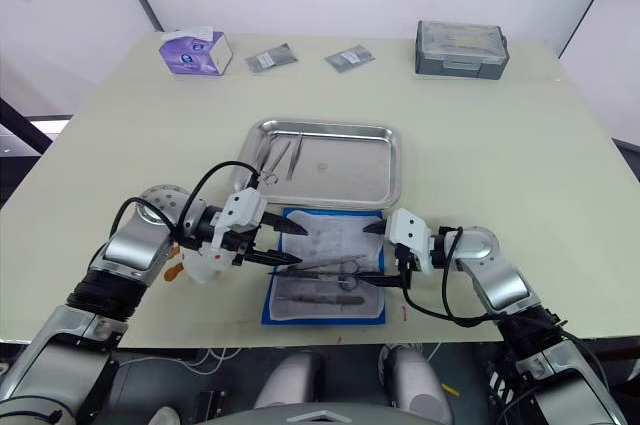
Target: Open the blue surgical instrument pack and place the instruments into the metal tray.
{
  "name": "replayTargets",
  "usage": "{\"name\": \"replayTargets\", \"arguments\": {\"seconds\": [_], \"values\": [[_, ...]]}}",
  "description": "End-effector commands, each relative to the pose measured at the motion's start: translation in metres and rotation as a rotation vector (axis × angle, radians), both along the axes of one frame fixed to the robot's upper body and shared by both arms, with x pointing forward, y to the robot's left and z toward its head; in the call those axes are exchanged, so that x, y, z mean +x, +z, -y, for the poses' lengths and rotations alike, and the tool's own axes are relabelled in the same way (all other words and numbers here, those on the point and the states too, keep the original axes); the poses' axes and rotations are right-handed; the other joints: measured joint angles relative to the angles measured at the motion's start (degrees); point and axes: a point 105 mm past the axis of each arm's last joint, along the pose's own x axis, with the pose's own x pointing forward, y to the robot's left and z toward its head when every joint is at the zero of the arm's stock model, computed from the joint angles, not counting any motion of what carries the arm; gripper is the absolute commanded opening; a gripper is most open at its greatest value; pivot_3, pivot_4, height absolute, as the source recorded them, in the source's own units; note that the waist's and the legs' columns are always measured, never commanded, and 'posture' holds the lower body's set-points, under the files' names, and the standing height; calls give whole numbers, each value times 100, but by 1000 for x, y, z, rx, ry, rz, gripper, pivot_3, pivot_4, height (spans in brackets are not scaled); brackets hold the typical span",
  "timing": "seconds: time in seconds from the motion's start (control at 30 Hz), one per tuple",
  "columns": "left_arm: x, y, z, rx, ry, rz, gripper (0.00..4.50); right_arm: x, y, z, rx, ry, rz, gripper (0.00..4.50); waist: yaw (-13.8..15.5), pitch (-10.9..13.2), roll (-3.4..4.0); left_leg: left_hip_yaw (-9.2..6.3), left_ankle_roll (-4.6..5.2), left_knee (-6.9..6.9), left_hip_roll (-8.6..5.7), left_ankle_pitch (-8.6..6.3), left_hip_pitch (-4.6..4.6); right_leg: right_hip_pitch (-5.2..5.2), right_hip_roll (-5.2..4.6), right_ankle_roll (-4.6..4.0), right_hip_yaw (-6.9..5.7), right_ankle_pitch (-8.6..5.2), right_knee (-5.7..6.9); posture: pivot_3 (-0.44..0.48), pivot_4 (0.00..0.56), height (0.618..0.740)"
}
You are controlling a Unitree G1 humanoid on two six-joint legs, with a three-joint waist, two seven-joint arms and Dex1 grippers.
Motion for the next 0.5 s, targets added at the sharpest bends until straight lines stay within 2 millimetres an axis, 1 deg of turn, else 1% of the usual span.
{"name": "replayTargets", "arguments": {"seconds": [0.03, 0.27, 0.5], "values": [[0, -2, 4, 2, -13, 26, 2433, -27, -69, 26, -199, -68, -274, 4500, 1, 0, 0, 0, 0, 0, 0, 0, 0, 0, 0, 0, -1, 0, 0, 0, 150, 734], [-2, -10, 10, 2, -22, 17, 2433, -27, -69, 25, -198, -69, -273, 4500, 0, -4, -5, -2, 0, 0, 0, 0, 0, 1, -1, -1, -5, 1, 0, 0, 150, 734], [-7, -20, 10, 17, -41, -4, 2433, -28, -70, 27, -199, -72, -276, 4500, 0, -6, -4, -3, 0, 0, 0, 0, 1, 3, -1, -1, -7, 1, 0, 0, 150, 734]]}}
